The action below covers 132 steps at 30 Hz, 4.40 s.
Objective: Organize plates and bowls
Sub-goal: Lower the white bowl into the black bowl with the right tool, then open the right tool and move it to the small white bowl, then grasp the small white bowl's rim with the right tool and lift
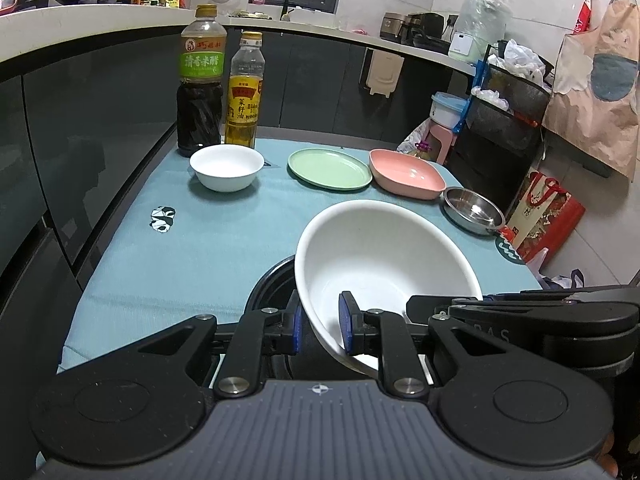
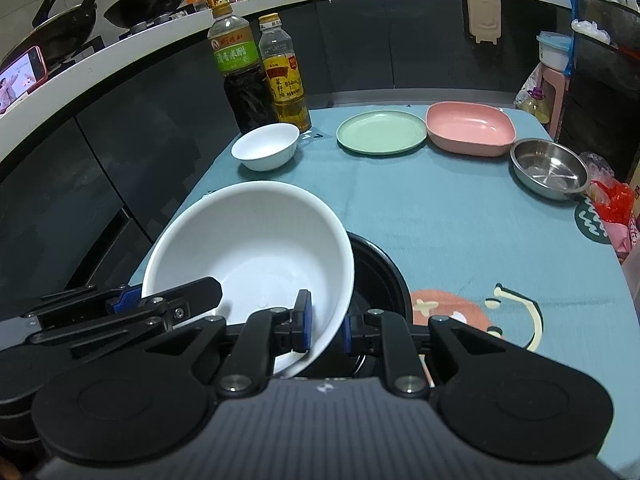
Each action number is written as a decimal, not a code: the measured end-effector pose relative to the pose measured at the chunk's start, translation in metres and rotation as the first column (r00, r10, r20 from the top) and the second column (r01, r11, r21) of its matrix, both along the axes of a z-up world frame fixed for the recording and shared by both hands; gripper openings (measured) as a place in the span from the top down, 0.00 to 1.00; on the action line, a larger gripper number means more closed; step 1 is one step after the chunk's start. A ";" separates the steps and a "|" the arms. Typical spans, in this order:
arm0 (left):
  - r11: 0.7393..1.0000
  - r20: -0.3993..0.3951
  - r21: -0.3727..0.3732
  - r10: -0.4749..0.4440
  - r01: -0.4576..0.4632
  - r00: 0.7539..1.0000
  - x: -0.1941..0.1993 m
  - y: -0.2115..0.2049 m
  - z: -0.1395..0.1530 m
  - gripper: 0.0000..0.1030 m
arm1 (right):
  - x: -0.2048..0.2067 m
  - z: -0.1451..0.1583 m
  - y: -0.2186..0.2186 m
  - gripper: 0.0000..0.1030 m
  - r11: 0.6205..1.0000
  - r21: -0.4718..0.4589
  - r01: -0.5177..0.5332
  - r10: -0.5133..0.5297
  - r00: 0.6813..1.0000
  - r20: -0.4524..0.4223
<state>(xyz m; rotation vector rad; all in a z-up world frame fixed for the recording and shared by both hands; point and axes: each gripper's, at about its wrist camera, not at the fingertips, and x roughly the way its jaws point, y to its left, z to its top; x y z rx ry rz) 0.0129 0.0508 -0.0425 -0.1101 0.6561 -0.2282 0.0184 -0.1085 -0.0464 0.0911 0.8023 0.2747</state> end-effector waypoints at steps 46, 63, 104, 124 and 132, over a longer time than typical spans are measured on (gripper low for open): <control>0.999 -0.135 0.050 0.011 -0.004 0.991 0.026 -0.008 -0.039 0.84 | 0.021 -0.039 -0.003 0.89 0.999 -0.024 0.028 -0.031 0.993 -0.118; 0.999 -0.132 0.041 0.035 -0.029 0.991 0.027 0.001 -0.039 0.84 | 0.019 -0.035 -0.009 0.89 0.998 -0.007 0.055 -0.056 0.994 -0.097; 0.951 -0.062 -0.020 0.306 -0.307 0.950 0.199 0.087 -0.012 0.76 | 0.192 0.004 0.034 0.71 0.999 -0.031 -0.044 0.043 0.998 -0.040; 0.959 -0.104 -0.015 0.282 -0.285 0.954 0.269 0.088 -0.034 0.74 | 0.266 -0.018 0.072 0.69 0.997 0.023 -0.067 0.069 0.991 -0.118; 0.961 -0.089 0.007 0.275 -0.275 0.957 0.276 0.085 -0.040 0.69 | 0.284 -0.035 0.077 0.67 0.997 0.036 -0.069 0.074 0.984 -0.161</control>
